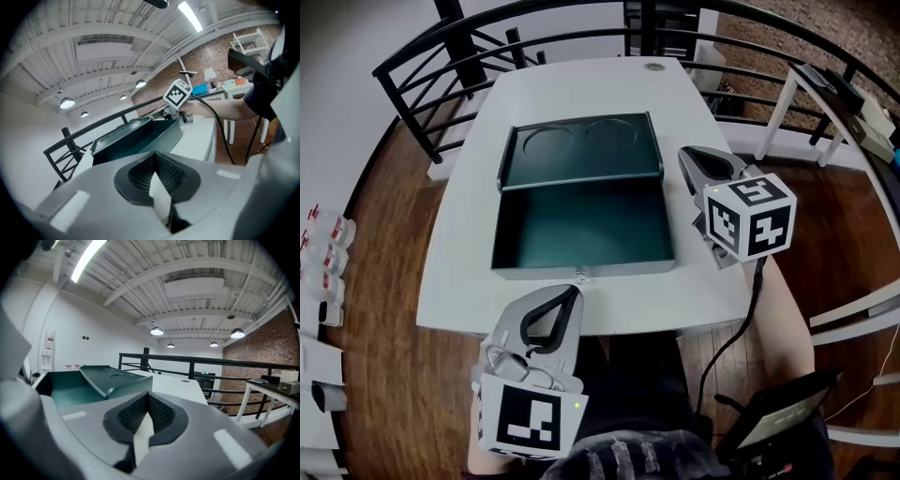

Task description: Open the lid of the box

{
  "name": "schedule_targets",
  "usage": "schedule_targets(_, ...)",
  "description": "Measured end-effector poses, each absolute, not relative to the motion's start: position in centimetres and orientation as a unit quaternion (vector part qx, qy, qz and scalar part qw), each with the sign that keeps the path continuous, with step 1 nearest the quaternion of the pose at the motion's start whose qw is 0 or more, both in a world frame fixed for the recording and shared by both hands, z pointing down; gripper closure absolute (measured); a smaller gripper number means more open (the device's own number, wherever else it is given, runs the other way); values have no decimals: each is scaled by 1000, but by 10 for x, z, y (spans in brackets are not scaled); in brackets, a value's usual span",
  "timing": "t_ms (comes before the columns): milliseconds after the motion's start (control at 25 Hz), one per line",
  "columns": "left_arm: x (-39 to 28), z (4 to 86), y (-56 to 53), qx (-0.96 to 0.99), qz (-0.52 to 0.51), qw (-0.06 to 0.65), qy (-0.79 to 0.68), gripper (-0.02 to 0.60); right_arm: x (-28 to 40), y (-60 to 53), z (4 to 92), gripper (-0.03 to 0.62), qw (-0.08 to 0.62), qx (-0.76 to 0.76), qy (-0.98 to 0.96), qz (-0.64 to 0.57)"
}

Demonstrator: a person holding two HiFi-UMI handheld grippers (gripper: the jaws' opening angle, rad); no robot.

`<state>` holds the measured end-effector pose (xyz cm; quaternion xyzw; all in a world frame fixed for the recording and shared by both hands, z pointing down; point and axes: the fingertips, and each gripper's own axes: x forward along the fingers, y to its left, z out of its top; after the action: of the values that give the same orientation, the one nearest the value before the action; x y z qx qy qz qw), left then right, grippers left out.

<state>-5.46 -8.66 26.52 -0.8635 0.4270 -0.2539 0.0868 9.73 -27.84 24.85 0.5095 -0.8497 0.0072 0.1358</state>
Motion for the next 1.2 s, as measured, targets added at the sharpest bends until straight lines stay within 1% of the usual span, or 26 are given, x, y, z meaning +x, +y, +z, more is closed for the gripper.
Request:
schedule_targets(40,-57,256,-86,-873,-232,80,421,565,97,-278,248,592,136,510,-849,7)
schedule_targets(160,-88,234,-88,-881,-183,-21,437,565,96,-278,249,592,136,509,-850,5)
schedule_targets(320,-144,211,-120,-888,-221,-32,403,565,94,-277,249,592,138,508,-850,3)
schedule_targets(480,-189,218,-173,-878,-250,-107,395,565,95,-276,248,592,138,506,-851,4)
schedule_targets(560,-206,229,-193,-867,-273,-133,395,565,92,-275,248,592,141,504,-852,3)
schedule_targets(760,-220,261,-217,-841,-331,-146,402,565,90,-274,248,592,153,504,-850,-8)
schedule_targets(1200,-220,288,-233,-840,-322,-154,408,565,87,-277,250,592,157,506,-848,-5)
